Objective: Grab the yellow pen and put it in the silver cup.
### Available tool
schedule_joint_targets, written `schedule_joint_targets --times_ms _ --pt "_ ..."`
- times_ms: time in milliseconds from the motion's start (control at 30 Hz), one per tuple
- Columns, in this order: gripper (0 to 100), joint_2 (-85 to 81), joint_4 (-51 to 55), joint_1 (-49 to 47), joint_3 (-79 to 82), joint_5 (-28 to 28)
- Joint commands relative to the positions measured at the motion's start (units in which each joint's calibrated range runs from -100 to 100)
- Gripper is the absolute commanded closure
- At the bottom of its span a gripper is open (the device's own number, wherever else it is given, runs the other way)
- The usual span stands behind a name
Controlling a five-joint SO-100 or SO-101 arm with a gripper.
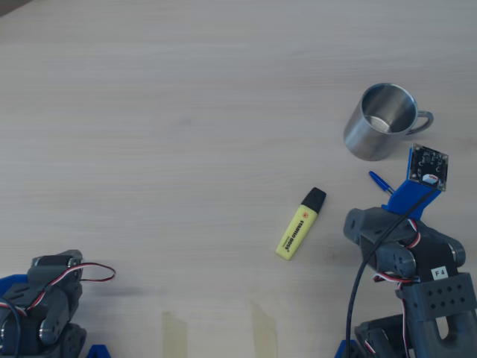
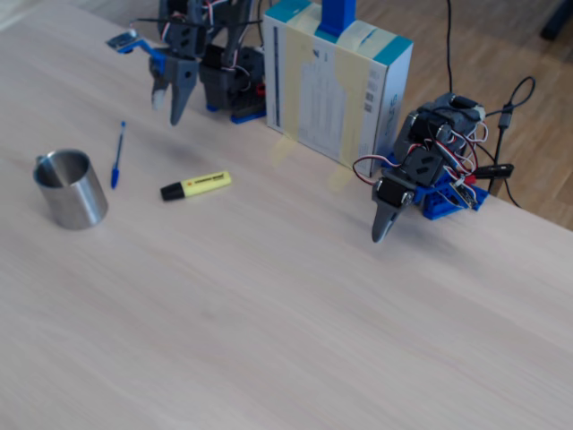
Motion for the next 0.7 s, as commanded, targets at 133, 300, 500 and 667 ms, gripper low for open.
schedule_joint_targets --times_ms 133,300,500,667 --pt "71 8.99 -1.49 -6.13 -7.37 -0.33" --pt "71 15.98 -7.24 -8.31 -7.64 -0.33" --pt "71 22.21 -14.53 -9.71 -7.82 -0.38" --pt "71 27.12 -18.05 -10.76 -11.27 -2.51"
